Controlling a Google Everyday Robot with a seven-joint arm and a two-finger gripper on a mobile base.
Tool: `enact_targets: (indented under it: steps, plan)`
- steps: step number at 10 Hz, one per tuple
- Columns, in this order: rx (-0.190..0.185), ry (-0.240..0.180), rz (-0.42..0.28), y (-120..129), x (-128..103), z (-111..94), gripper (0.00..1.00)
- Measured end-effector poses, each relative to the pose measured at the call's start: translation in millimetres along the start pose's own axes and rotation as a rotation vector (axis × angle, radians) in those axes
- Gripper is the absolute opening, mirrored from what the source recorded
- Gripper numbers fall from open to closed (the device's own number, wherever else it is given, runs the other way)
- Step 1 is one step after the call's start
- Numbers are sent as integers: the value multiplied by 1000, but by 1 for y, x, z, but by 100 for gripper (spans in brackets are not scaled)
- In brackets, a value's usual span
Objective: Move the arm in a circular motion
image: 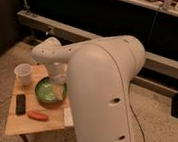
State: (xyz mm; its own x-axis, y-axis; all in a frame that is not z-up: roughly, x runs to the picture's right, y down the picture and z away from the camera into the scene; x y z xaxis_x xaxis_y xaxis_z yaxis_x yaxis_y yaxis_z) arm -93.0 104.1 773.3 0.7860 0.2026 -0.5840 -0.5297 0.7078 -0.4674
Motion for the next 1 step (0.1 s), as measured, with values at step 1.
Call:
enact_targets:
  steps: [1]
  plan:
    - [3,-1,7,-3,0,0,65]
